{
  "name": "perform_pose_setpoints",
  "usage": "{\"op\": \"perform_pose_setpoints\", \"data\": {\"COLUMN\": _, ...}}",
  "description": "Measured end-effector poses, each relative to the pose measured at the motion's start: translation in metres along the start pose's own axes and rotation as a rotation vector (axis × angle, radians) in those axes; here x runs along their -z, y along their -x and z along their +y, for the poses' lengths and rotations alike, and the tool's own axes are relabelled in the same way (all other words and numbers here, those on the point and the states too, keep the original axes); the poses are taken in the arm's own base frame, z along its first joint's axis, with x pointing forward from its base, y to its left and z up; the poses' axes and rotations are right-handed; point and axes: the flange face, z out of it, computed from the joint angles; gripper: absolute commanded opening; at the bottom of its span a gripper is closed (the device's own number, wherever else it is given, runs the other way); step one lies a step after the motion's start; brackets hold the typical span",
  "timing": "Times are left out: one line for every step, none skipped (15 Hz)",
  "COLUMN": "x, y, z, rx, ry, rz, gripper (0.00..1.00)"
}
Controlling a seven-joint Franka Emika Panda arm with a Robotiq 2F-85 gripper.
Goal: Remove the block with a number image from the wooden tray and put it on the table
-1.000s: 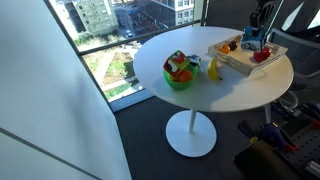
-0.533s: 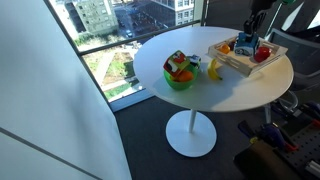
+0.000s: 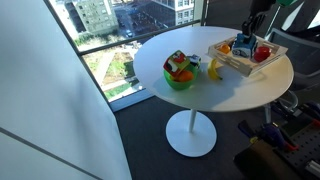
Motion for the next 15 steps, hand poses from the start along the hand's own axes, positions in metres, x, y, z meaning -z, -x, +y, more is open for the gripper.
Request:
{"op": "perform_pose_setpoints", "data": {"x": -0.0002, "y": 0.0001, "z": -0.0001, "rx": -0.006, "ry": -0.001, "rz": 0.000, "gripper": 0.04}}
{"op": "perform_pose_setpoints", "data": {"x": -0.0003, "y": 0.0002, "z": -0.0001, "rx": -0.012, "ry": -0.001, "rz": 0.000, "gripper": 0.04}}
{"op": "perform_pose_setpoints", "data": {"x": -0.0001, "y": 0.0003, "z": 0.0001, "rx": -0.019, "ry": -0.001, "rz": 0.000, "gripper": 0.09}}
{"op": "perform_pose_setpoints", "data": {"x": -0.0004, "y": 0.0003, "z": 0.0001, "rx": -0.019, "ry": -0.001, "rz": -0.001, "gripper": 0.09}}
{"op": "perform_pose_setpoints", "data": {"x": -0.0012, "y": 0.0002, "z": 0.0001, "rx": -0.019, "ry": -0.002, "rz": -0.002, "gripper": 0.09}}
{"op": "perform_pose_setpoints", "data": {"x": -0.0019, "y": 0.0001, "z": 0.0000, "rx": -0.019, "ry": -0.002, "rz": -0.004, "gripper": 0.09}}
{"op": "perform_pose_setpoints", "data": {"x": -0.0025, "y": 0.0000, "z": 0.0000, "rx": -0.019, "ry": -0.002, "rz": -0.005, "gripper": 0.09}}
{"op": "perform_pose_setpoints", "data": {"x": -0.0028, "y": 0.0000, "z": 0.0000, "rx": -0.019, "ry": -0.002, "rz": -0.005, "gripper": 0.09}}
{"op": "perform_pose_setpoints", "data": {"x": -0.0028, "y": 0.0000, "z": 0.0000, "rx": -0.019, "ry": -0.002, "rz": -0.006, "gripper": 0.09}}
{"op": "perform_pose_setpoints", "data": {"x": -0.0028, "y": 0.0000, "z": 0.0000, "rx": -0.019, "ry": -0.002, "rz": -0.006, "gripper": 0.09}}
{"op": "perform_pose_setpoints", "data": {"x": -0.0028, "y": 0.0000, "z": 0.0000, "rx": -0.019, "ry": -0.002, "rz": -0.006, "gripper": 0.09}}
{"op": "perform_pose_setpoints", "data": {"x": -0.0028, "y": 0.0000, "z": 0.0000, "rx": -0.019, "ry": -0.002, "rz": -0.006, "gripper": 0.09}}
{"op": "perform_pose_setpoints", "data": {"x": -0.0028, "y": 0.0000, "z": 0.0000, "rx": -0.019, "ry": -0.002, "rz": -0.006, "gripper": 0.09}}
{"op": "perform_pose_setpoints", "data": {"x": -0.0028, "y": 0.0000, "z": 0.0000, "rx": -0.019, "ry": -0.002, "rz": -0.006, "gripper": 0.09}}
{"op": "perform_pose_setpoints", "data": {"x": -0.0028, "y": 0.0000, "z": 0.0000, "rx": -0.019, "ry": -0.002, "rz": -0.006, "gripper": 0.04}}
